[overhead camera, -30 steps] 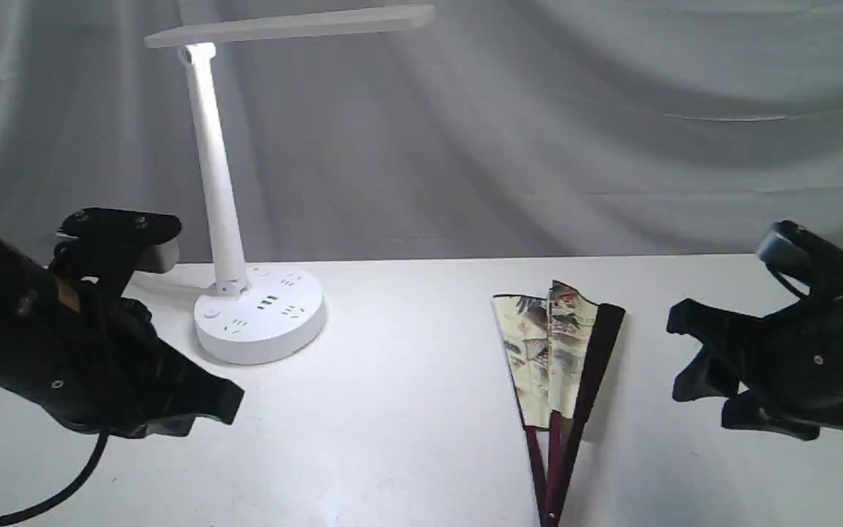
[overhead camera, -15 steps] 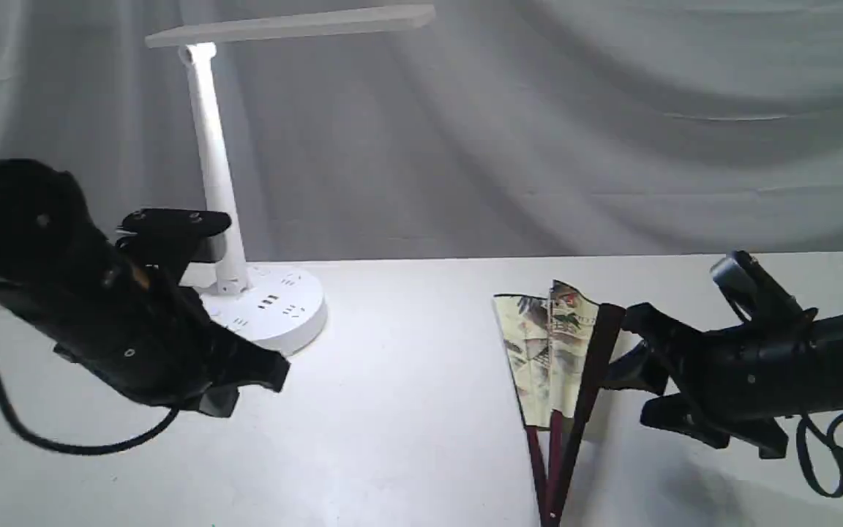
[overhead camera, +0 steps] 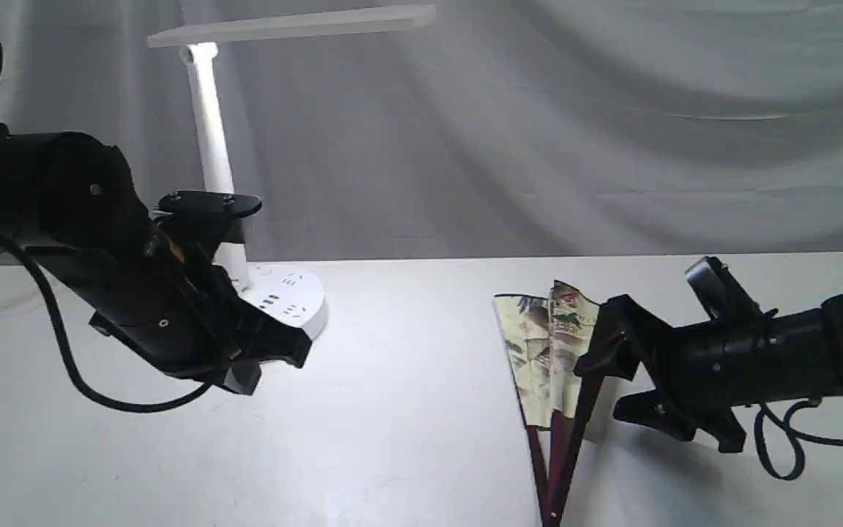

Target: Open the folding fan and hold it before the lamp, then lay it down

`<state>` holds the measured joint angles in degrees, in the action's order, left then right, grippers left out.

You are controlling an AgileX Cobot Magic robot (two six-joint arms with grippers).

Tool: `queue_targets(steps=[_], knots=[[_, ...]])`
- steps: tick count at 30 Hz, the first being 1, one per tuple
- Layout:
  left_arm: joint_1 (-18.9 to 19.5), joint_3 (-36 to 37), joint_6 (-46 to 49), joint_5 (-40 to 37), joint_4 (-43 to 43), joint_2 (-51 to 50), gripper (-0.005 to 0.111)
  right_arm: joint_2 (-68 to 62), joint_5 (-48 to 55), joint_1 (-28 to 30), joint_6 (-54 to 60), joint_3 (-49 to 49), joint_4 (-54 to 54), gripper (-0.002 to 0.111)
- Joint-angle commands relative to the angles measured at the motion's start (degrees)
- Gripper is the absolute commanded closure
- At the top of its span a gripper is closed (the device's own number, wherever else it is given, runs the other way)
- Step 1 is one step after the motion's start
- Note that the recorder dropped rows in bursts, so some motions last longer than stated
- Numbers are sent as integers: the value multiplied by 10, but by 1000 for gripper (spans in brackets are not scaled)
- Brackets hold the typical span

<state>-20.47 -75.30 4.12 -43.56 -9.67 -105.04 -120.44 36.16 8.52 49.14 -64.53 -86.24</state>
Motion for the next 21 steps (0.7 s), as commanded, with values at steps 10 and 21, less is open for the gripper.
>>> queue_targets(steps=[10, 21], knots=[[-3, -4, 7, -45, -4, 1, 107, -33, -6, -12, 32, -3, -99, 53], [-3, -3, 7, -49, -4, 1, 107, -33, -33, -27, 93, -9, -137, 53]])
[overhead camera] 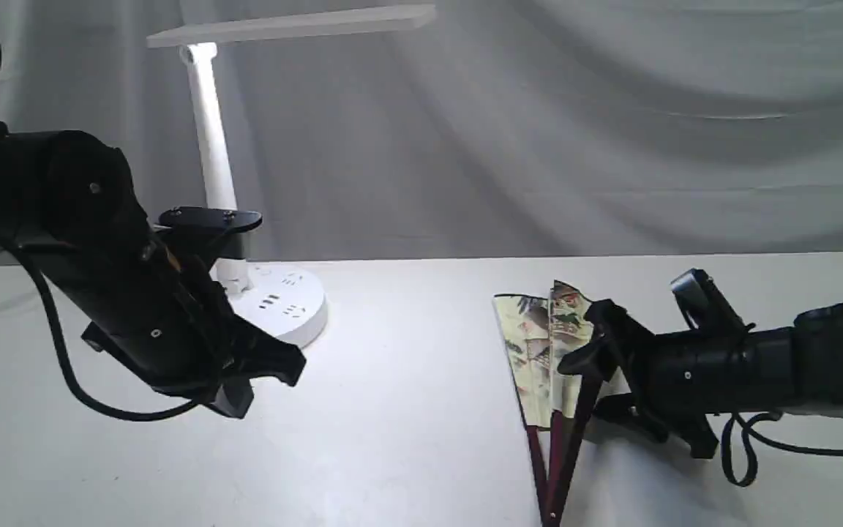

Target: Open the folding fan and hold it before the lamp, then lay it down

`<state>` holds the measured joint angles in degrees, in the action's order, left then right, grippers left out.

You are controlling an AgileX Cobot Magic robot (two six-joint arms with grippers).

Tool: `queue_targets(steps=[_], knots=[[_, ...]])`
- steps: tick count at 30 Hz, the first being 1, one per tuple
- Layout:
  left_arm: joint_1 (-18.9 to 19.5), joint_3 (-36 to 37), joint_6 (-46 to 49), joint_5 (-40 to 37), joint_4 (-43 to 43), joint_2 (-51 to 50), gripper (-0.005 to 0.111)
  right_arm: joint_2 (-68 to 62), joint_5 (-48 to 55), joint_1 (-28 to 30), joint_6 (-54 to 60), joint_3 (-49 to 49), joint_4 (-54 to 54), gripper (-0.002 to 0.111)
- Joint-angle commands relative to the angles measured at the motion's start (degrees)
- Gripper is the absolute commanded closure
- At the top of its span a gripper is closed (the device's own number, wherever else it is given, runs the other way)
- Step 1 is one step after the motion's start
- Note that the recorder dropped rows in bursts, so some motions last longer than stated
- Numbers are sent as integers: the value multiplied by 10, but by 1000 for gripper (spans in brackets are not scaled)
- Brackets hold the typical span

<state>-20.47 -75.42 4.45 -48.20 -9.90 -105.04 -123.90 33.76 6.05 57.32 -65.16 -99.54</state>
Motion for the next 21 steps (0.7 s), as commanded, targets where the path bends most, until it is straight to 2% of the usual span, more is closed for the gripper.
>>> queue_targets(steps=[1, 8, 21], knots=[[-3, -2, 4, -2, -2, 1, 107, 2, -11, -3, 11, -3, -4, 53], [-3, -2, 4, -2, -2, 1, 107, 0, -32, -15, 11, -4, -4, 53], [-3, -2, 4, -14, -2, 1, 107, -33, 2, -15, 6, -29, -4, 58]])
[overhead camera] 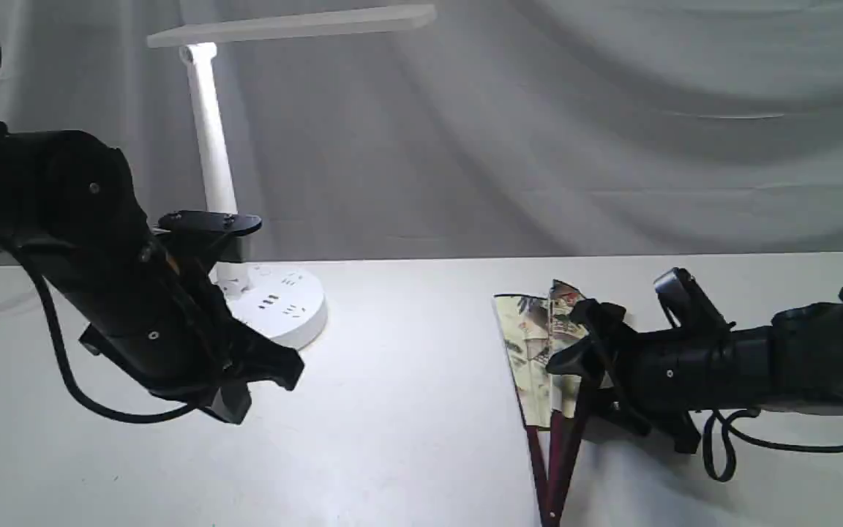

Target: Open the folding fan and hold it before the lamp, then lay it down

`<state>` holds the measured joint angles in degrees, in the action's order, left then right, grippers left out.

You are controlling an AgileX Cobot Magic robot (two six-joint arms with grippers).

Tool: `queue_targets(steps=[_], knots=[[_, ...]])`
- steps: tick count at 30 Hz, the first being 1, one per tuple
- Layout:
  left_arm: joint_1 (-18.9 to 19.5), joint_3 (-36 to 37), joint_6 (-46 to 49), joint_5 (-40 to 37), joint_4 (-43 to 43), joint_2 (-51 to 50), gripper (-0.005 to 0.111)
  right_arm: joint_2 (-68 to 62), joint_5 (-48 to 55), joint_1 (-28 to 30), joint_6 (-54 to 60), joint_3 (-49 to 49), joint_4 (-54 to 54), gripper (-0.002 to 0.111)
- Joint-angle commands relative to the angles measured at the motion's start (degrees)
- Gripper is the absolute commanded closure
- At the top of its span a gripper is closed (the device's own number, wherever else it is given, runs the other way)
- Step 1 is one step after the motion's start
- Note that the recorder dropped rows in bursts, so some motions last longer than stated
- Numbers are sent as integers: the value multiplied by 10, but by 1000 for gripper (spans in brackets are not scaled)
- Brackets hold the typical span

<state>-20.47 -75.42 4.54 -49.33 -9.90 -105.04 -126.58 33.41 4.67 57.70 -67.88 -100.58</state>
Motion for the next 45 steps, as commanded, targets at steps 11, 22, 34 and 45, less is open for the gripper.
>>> queue_targets(steps=[11, 22, 34, 45], knots=[[-3, -2, 4, -3, -2, 1, 107, -6, 37, -1, 7, -2, 6, 90], [-3, -2, 4, -2, -2, 1, 107, 5, 137, 11, 55, -2, 6, 108], [-3, -2, 61, 21, -4, 1, 107, 25, 360, 43, 70, -2, 6, 108], [-5, 6, 108, 87, -8, 1, 107, 42, 365, 49, 62, -2, 13, 108]])
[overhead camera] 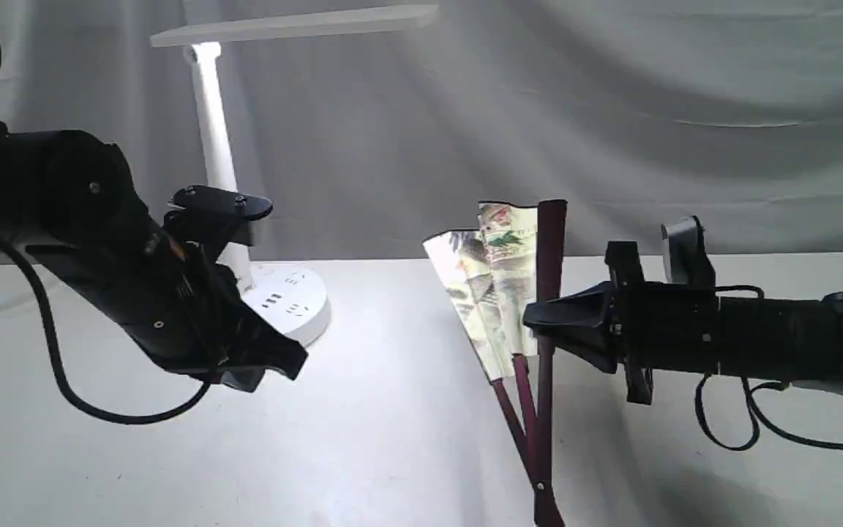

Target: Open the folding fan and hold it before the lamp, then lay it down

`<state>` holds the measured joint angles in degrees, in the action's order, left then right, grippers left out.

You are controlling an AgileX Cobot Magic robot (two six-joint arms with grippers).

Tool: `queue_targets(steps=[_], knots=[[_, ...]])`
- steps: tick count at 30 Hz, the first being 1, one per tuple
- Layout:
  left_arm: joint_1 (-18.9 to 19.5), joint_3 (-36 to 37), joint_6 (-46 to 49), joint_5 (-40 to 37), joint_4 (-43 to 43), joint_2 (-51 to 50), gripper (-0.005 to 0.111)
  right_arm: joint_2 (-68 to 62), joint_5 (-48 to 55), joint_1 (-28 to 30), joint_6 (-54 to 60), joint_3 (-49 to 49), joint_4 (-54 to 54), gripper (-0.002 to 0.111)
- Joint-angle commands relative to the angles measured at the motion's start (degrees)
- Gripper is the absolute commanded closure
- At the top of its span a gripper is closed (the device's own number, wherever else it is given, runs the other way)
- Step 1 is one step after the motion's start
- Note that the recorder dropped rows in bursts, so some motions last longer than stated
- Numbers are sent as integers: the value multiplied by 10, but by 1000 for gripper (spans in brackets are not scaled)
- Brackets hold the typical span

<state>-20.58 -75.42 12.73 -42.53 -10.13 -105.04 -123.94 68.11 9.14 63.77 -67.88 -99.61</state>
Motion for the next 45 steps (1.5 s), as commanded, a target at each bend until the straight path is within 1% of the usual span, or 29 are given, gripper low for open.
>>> queue_targets(steps=[1, 4, 6, 10, 15, 20, 24, 27, 30, 33, 34, 37, 40, 41, 43, 45], knots=[[-5, 10, 37, 25, -9, 1, 107, 16, 19, 4, 2, -2, 8, 108], [-7, 29, 56, 64, -17, 2, 107, 16, 19, 4, 0, -2, 35, 108], [-7, 49, 64, 108, -32, 2, 107, 16, 19, 4, 0, -2, 62, 108], [-7, 90, 92, 182, -65, 6, 107, 16, 19, 4, 0, -2, 73, 108], [-7, 150, 169, 298, -121, 18, 107, 16, 19, 4, 1, -2, 74, 108], [-7, 192, 173, 425, -121, 30, 107, 16, 19, 4, 1, -2, 75, 108], [-7, 205, 169, 476, -121, 31, 107, 16, 19, 4, 1, -2, 75, 108], [-7, 213, 147, 515, -120, 31, 107, 16, 19, 4, 1, -2, 74, 108], [-10, 224, 110, 551, -104, 30, 107, 16, 19, 4, 0, -2, 72, 108], [-21, 245, 67, 598, -51, 30, 107, 16, 19, 4, 0, -2, 71, 108], [-26, 255, 41, 621, -22, 30, 107, 16, 19, 4, 0, -2, 70, 108], [-36, 291, -91, 703, 101, 30, 107, 16, 19, 4, 0, -2, 67, 108], [-37, 326, -238, 813, 210, 30, 107, 16, 19, 4, 3, -2, 68, 108], [-37, 336, -266, 853, 232, 30, 107, 16, 19, 4, 3, -2, 68, 108], [-37, 350, -298, 902, 244, 30, 107, 16, 19, 4, 4, -2, 68, 108], [-37, 354, -336, 917, 244, 30, 107, 16, 19, 4, 4, -2, 68, 108]])
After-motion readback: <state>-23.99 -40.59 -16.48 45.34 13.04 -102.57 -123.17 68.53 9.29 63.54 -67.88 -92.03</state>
